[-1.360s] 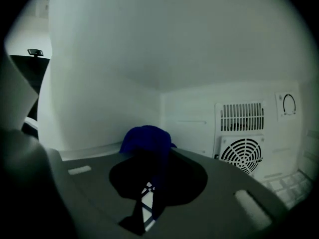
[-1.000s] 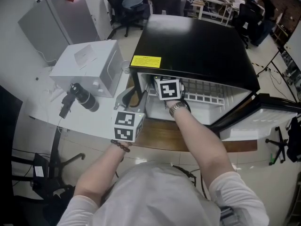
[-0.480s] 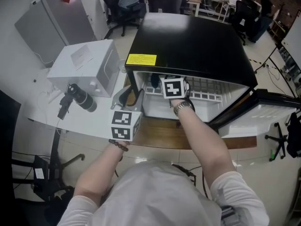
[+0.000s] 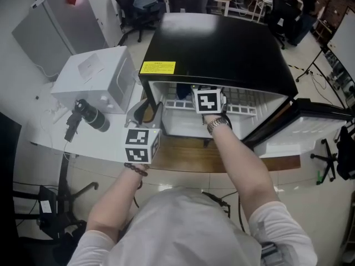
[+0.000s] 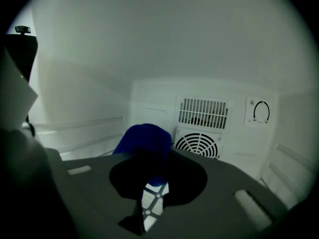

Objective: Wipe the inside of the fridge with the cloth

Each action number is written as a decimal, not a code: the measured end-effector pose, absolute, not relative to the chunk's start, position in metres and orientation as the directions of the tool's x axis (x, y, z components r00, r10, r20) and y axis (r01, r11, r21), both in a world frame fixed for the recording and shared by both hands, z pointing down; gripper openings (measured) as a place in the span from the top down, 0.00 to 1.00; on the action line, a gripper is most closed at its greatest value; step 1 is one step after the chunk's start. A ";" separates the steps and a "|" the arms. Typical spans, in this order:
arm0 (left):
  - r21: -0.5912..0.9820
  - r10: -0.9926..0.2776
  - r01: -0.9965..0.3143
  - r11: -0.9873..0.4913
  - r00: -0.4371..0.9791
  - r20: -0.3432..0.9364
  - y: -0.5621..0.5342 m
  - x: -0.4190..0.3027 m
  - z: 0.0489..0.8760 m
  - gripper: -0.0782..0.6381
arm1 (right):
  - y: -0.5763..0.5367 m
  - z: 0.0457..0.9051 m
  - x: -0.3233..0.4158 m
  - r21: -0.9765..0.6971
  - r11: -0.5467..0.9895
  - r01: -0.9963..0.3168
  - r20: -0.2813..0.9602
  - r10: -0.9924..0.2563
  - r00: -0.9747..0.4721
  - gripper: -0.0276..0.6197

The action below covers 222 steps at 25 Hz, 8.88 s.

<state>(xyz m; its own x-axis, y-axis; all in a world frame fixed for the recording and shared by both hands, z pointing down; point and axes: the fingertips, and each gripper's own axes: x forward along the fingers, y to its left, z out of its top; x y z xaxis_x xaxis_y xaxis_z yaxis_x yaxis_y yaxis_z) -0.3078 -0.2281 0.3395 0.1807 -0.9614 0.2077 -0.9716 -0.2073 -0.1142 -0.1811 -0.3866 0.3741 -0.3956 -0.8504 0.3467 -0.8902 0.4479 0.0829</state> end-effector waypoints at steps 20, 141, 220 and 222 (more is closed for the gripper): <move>-0.097 -0.970 -0.981 -0.170 0.149 0.193 -0.229 -0.307 0.341 0.69 | -0.391 0.376 -0.107 0.072 0.344 -0.936 0.349 -0.888 -0.299 0.89; -0.027 -0.963 -0.971 -0.237 0.231 0.139 -0.228 -0.308 0.337 0.69 | -0.298 0.383 -0.160 0.069 0.407 -0.911 0.283 -0.883 -0.373 0.89; 0.046 -0.509 -0.517 -0.855 0.852 0.127 -0.169 -0.040 0.306 0.49 | -0.187 0.307 -0.027 0.018 0.834 -0.552 0.103 -0.551 -0.828 0.89; 0.071 -0.455 -0.466 -0.882 0.880 0.136 -0.164 -0.038 0.310 0.48 | -0.179 0.305 -0.034 0.005 0.870 -0.494 0.103 -0.491 -0.865 0.89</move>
<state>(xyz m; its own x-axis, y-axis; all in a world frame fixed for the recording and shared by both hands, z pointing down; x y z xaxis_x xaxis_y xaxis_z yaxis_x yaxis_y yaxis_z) -0.0377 -0.1643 0.3098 0.8802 -0.4546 0.1364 -0.4664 -0.8817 0.0709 -0.0338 -0.1786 0.3054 -0.8648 -0.4914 0.1029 -0.4936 0.8697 0.0051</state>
